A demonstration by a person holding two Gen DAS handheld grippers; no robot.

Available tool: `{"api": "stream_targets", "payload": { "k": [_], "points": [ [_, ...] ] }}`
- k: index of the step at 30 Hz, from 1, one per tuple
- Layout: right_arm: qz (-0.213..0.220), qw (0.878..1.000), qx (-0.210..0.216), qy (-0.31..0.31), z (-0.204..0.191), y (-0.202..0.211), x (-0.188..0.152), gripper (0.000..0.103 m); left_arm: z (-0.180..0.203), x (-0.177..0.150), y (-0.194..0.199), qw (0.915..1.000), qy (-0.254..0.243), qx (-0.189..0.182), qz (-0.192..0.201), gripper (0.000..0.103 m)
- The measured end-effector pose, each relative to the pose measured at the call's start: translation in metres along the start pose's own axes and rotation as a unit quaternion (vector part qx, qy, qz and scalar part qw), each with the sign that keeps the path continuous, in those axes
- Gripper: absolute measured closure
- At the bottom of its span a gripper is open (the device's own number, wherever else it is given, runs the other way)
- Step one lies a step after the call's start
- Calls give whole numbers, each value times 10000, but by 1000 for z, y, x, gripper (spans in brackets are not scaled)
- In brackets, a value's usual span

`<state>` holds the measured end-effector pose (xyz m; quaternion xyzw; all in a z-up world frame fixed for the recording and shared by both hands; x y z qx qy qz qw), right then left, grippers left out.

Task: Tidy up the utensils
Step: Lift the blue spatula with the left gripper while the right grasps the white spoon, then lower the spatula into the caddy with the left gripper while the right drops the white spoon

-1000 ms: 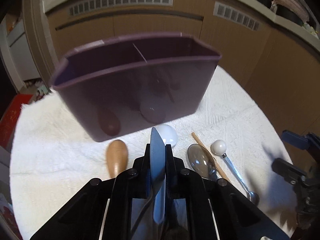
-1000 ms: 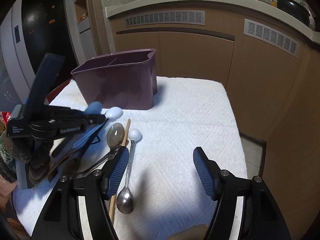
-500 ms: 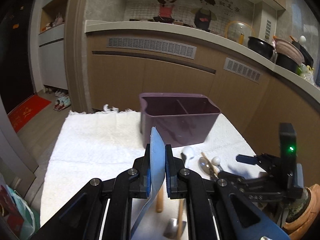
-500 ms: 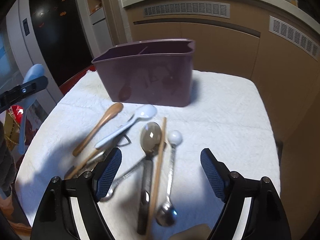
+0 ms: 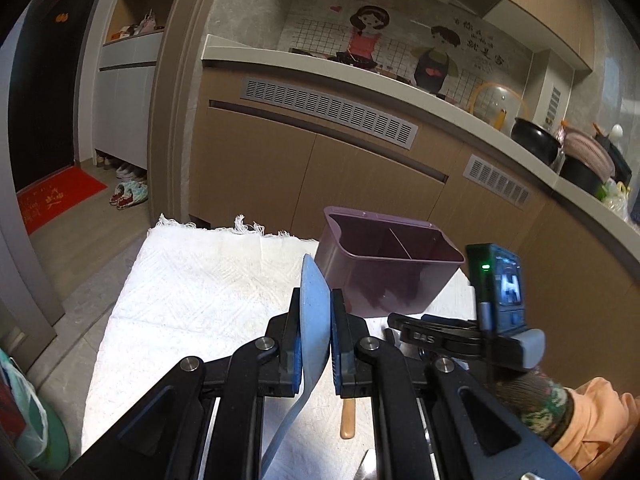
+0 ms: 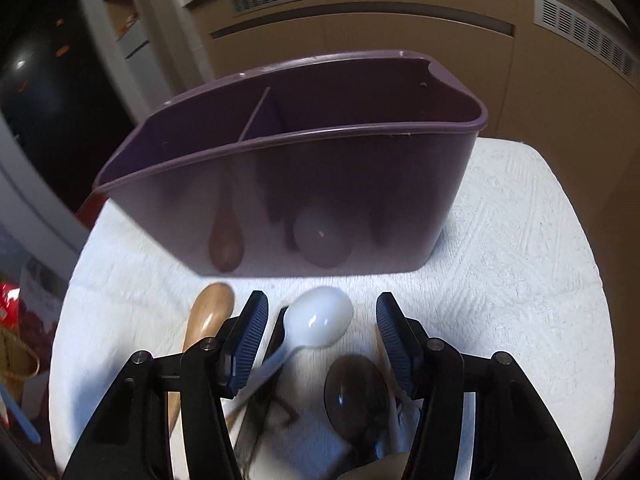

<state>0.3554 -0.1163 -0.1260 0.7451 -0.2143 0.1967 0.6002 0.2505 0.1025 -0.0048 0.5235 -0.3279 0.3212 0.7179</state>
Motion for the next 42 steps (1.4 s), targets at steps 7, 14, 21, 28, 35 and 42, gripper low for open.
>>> {"api": "stream_targets", "payload": {
  "k": [7, 14, 21, 28, 35, 42],
  "points": [
    [-135, 9984, -355, 425, -17, -12, -8, 49, -13, -1, 1, 9998, 192, -98, 53, 94],
    [-85, 9969, -88, 777, -10, 6, -12, 64, -7, -2, -1, 9994, 229, -249, -78, 94],
    [787, 9863, 244, 1430, -16, 83, -14, 64, 17, 4, 6, 9989, 148, -428, -156, 94],
    [1965, 9564, -206, 2150, -15, 154, 6, 64, 63, 36, 20, 9975, -109, -682, 176, 94],
    [3053, 9110, -791, 2658, -16, 202, 66, 64, 103, 111, 16, 9935, -212, -825, 751, 94],
    [3731, 8627, -1162, 3210, -42, 223, 109, 64, 129, 166, -11, 9891, -246, -939, 1103, 94]
  ]
}}
Point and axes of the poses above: each gripper's, at about its wrist camera, not at the fingertips, and y roughly against the way its jaws point, z to its right, x to its top, the point moved 4 cm from there along -y, roughly the way its jaws point, and after that the axes turned 5 degrees about x, right-handed, at the moved point
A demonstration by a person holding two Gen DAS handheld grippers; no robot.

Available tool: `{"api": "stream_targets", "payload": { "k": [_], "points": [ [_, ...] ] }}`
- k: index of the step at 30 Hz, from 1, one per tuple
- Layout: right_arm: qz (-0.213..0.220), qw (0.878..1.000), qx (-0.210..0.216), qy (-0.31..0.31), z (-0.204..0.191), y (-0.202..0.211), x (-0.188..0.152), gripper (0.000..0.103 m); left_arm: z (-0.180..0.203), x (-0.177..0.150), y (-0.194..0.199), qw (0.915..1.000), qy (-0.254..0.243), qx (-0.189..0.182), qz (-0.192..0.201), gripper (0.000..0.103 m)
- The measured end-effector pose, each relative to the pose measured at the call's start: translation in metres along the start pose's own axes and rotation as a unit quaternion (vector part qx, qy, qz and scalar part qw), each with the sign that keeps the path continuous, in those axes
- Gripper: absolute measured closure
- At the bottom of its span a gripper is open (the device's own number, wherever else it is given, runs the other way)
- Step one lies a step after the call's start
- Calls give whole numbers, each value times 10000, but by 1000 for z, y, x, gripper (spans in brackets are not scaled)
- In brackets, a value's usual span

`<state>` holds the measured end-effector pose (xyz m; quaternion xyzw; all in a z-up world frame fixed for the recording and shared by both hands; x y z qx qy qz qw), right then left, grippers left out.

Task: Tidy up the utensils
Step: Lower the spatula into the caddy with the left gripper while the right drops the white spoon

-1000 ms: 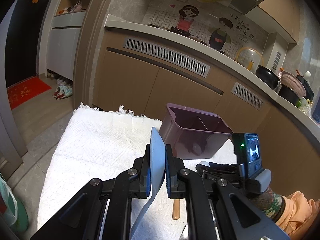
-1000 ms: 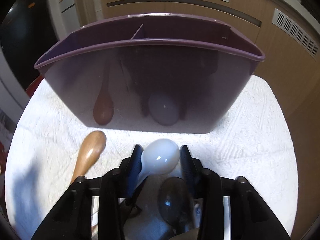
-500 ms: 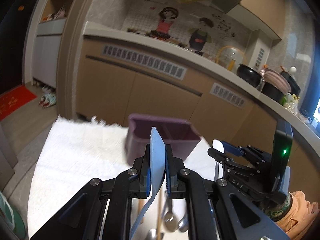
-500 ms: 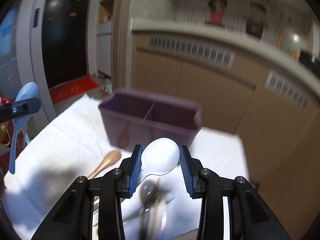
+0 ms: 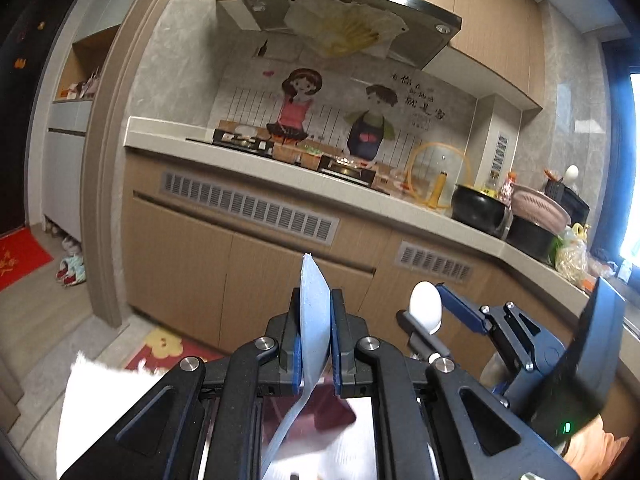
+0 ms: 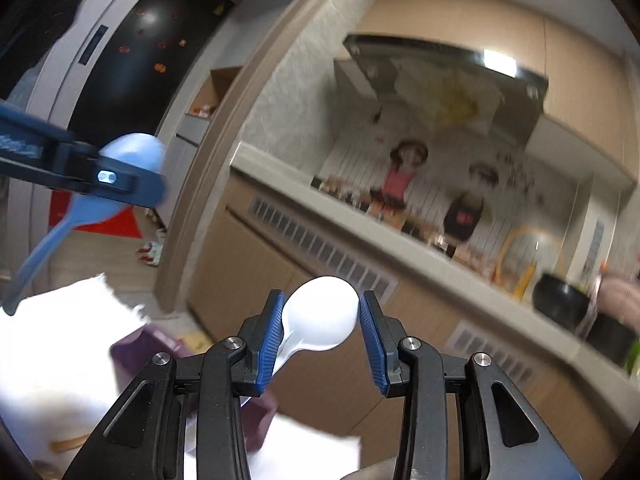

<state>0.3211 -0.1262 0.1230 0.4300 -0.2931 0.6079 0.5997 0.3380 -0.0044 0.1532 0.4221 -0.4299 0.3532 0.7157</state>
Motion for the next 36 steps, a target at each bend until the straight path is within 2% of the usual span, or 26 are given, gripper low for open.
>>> {"api": "stream_targets", "payload": {
  "k": [5, 10, 14, 19, 22, 25, 32, 35, 36],
  "points": [
    [6, 10000, -18, 65, 1, -35, -1, 64, -4, -4, -48, 9999, 95, -61, -68, 94],
    [-312, 9967, 598, -443, -1, -72, -35, 64, -26, -27, -91, 9992, 287, -90, -271, 94],
    [-410, 9942, 757, -638, -3, -92, -58, 64, -45, -46, -115, 9983, 361, -92, -454, 94],
    [-325, 9974, 505, -402, -13, -109, -74, 64, -55, -64, -124, 9980, 363, -190, -479, 94],
    [-413, 9973, 532, -303, -27, -122, -88, 64, -59, -73, -126, 9983, 269, -145, -489, 94],
    [-610, 9942, 743, -473, -35, -131, -102, 64, -63, -81, -125, 9986, 206, -82, -484, 94],
    [-1032, 9790, 1232, -1257, -29, -137, -122, 63, -74, -106, -122, 9976, 195, 51, -664, 93],
    [-1126, 9758, 1290, -1357, -29, -133, -126, 61, -78, -110, -118, 9971, 278, 102, -694, 89],
    [-1146, 9756, 1299, -1349, -29, -131, -126, 55, -80, -109, -117, 9970, 303, 112, -702, 87]
  ]
}}
Point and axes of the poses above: each gripper's, at about its wrist camera, not at the fingertips, and y roughly against the way its jaws point, z to its right, x to its top, the point moved 4 cm from there along -y, roughly the way its jaws point, and after that the axes turned 5 degrees about x, right-handed, at the moved point
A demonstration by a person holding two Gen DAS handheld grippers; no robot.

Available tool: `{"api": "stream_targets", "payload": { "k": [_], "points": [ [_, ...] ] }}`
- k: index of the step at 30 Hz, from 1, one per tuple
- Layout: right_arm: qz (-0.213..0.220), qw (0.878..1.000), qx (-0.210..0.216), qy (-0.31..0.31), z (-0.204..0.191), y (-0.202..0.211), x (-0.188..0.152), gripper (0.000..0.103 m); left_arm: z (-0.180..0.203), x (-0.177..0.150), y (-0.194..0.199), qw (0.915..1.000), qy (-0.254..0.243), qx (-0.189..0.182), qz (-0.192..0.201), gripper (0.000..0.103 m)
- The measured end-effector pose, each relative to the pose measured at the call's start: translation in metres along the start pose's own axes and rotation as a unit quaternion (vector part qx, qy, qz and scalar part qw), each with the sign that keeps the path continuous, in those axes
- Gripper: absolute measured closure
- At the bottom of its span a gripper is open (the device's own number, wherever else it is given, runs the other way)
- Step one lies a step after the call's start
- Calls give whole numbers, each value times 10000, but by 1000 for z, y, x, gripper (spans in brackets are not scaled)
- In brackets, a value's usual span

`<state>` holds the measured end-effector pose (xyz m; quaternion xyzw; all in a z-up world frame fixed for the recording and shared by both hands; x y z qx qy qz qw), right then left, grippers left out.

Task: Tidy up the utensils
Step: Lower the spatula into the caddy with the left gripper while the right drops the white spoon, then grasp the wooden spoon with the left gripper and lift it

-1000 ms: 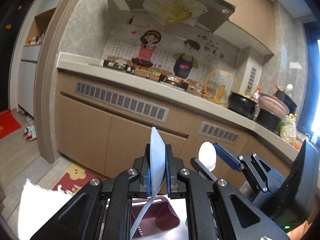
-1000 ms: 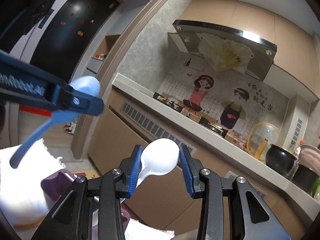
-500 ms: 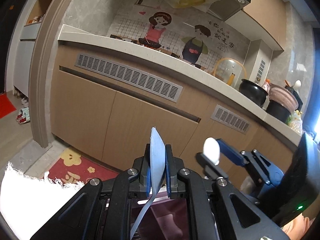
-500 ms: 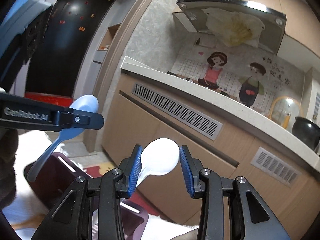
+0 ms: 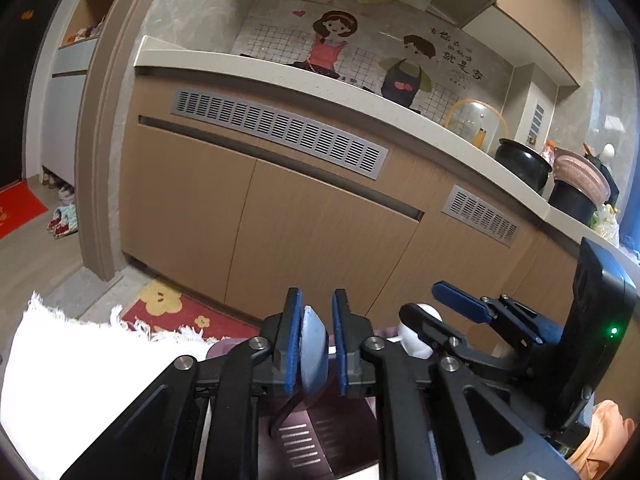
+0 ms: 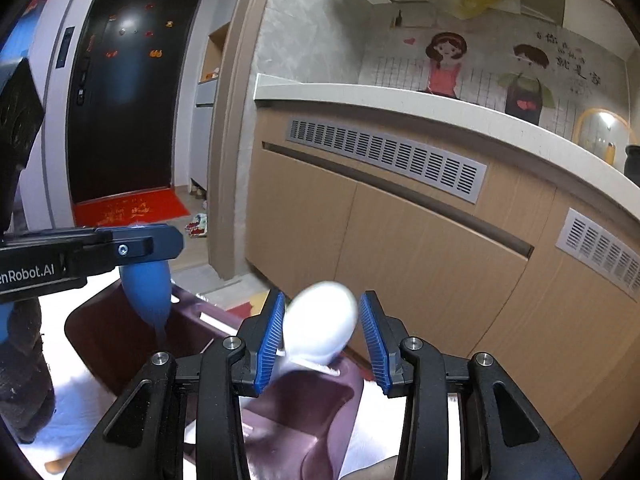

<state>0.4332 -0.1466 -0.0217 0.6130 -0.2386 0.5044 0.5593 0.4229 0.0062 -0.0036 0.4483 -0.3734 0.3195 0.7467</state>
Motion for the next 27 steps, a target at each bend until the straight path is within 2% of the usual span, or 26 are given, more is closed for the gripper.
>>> {"api": "stream_targets", "payload": {
  "k": [1, 2, 8, 14, 17, 19, 22, 24, 27],
  "points": [
    [-8, 10000, 14, -9, 0, 2, 0, 48, -1, 0, 2, 10000, 8, 35, -17, 79],
    [-16, 10000, 45, -45, 0, 4, -1, 46, -2, 0, 4, 10000, 8, 72, -22, 72],
    [-38, 9990, 217, -397, 1, 30, 2, 38, -2, -2, 29, 9997, -14, 232, -55, 58],
    [-149, 9966, 434, -686, -4, 70, -11, 26, -5, -13, 63, 9993, 75, 349, -130, 45],
    [-221, 9954, 494, -788, -11, 90, -23, 21, -7, -22, 80, 9989, 76, 442, -128, 42],
    [-307, 9940, 565, -882, -15, 99, -31, 13, -8, -30, 91, 9986, 40, 506, -144, 39],
    [-518, 9897, 733, -1119, -20, 112, -48, 10, -8, -44, 101, 9980, -55, 569, -270, 37],
    [-729, 9847, 840, -1339, -21, 116, -64, 9, -7, -56, 106, 9973, -128, 586, -417, 37],
    [-1172, 9707, 1070, -1806, -22, 120, -94, 8, -3, -80, 106, 9949, -331, 493, -812, 37]
  ]
}}
Point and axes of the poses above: each gripper's, at about its wrist camera, not at the fingertips, and y roughly against the way its jaws point, z to its right, x to its top, the point moved 4 cm from there along -y, roughly the way its jaws point, and after that the axes turned 5 degrees about x, right-handed, at the moved point
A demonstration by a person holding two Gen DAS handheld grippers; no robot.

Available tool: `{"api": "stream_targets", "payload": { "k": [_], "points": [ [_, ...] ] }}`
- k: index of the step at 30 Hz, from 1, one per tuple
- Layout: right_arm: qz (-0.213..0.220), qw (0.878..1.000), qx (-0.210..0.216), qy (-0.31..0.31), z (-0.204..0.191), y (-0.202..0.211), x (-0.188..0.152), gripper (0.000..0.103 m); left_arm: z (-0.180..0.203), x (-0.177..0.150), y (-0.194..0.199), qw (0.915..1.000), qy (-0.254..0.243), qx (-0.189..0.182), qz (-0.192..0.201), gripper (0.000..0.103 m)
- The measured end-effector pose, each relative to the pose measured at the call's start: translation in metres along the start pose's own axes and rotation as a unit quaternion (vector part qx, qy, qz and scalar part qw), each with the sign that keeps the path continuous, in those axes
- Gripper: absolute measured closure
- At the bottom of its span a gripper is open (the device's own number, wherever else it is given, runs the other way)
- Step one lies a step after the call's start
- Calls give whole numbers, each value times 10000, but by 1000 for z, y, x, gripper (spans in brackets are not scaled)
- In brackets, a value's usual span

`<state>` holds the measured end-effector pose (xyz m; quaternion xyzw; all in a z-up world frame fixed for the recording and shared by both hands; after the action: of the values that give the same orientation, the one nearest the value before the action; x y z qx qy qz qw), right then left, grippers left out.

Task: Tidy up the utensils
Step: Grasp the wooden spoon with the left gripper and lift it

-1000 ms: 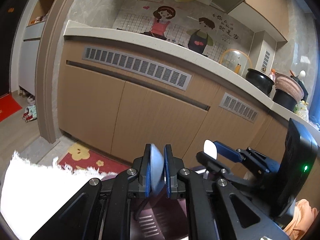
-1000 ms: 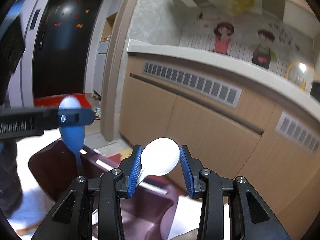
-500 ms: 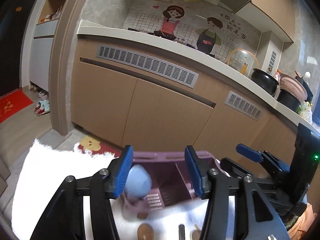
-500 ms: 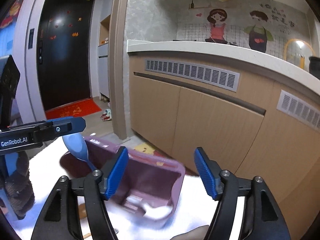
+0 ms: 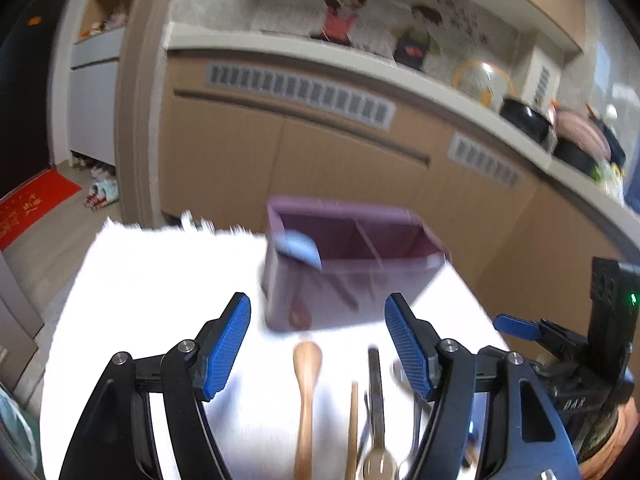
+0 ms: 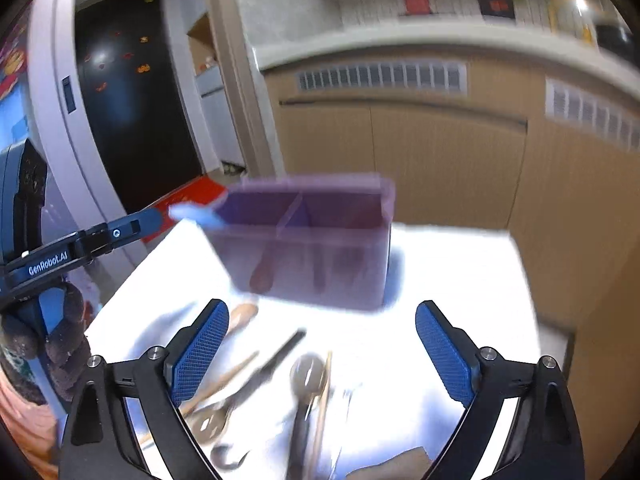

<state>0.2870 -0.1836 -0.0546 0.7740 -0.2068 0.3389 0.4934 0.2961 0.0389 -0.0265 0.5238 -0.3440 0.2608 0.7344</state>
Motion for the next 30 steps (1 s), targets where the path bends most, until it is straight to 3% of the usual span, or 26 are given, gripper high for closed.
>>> {"api": "stream_targets", "payload": {
  "k": [3, 6, 12, 17, 23, 30],
  "points": [
    [-326, 9988, 79, -362, 12, -2, -28, 8, 10, -19, -11, 9988, -316, -40, -369, 39],
    [-544, 9972, -31, -504, 24, -4, -48, 8, 16, -30, -29, 9965, -417, -13, -720, 51],
    [-813, 9932, 81, -828, 35, -9, -69, 8, 21, -41, -69, 9899, -592, 319, -1252, 59],
    [-964, 9900, 232, -1003, 39, -10, -78, 8, 18, -42, -93, 9833, -791, 743, -1459, 63],
    [-987, 9866, 520, -1194, 40, -9, -78, 1, 16, -46, -108, 9785, -917, 796, -1665, 69],
    [-1007, 9830, 593, -1417, 43, -10, -76, 0, 19, -47, -109, 9781, -1083, 854, -1561, 76]
  ]
}}
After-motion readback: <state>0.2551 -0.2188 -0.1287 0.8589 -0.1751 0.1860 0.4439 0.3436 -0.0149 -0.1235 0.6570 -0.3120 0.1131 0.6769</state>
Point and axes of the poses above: each gripper's, at about its wrist camera, not at the fingertips, and y roughly against the way its jaws point, z to its right, x to its top, the point moved 4 cm from there along -y, roughly the way its jaws point, and after that the axes turned 5 degrees about x, right-handed, at the moved point
